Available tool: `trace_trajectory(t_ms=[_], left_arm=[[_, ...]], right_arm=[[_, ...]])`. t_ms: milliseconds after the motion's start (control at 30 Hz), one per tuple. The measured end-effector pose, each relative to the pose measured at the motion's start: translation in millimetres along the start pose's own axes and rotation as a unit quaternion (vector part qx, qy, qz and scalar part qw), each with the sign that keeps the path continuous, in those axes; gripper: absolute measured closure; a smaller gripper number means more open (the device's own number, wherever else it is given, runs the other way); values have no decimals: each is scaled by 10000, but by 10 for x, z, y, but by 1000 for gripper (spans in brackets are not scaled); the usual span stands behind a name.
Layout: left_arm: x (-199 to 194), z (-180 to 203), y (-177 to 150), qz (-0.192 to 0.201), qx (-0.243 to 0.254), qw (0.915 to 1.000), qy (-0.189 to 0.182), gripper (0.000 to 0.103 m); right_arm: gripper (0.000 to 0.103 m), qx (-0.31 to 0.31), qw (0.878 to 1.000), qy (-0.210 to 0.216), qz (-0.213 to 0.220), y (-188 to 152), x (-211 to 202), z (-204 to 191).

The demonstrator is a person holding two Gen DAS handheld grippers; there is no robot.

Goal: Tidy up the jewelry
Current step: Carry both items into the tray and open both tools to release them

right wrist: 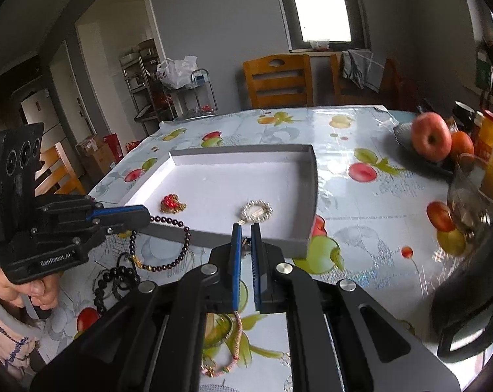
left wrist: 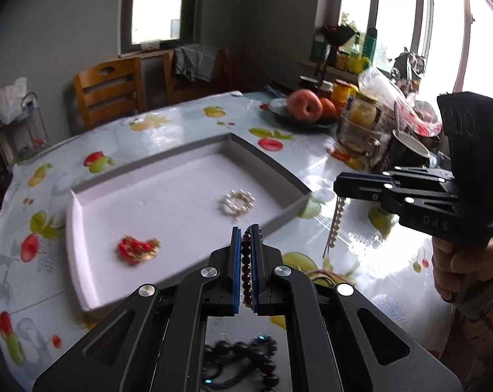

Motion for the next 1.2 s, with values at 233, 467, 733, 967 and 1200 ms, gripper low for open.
trace_trajectory(t_ms=[233,467,733,967,1200], left_arm=[[-76,-309,195,160,-136,9995,220,97],[37,-541,290,179,-277,9988,370,97],[329,-672,382,129,-382,9984,396,97],[548,-732,449,113,-310,9981,517,97],[750,-871,408,49,-361,9974,629,97]], right_arm=[[97,-86,10000,-16,-11,246,187,-21],[97,-40,9999,9,-108,452,490,47],[97,75,9995,86,-310,512,948,101],[97,105,9989,56,-456,493,1228,180],[97,152,9980,26,-611,497,1479,288]])
Point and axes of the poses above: each gripper's, at about its wrist camera, not at the fingertips, and x roughly the way its jaws point, z to its right, y to its top, the point moved 7 cm from there along x, roughly the way its jaws point, and after that the axes turned 9 degrees about y, right-handed, at the moved point
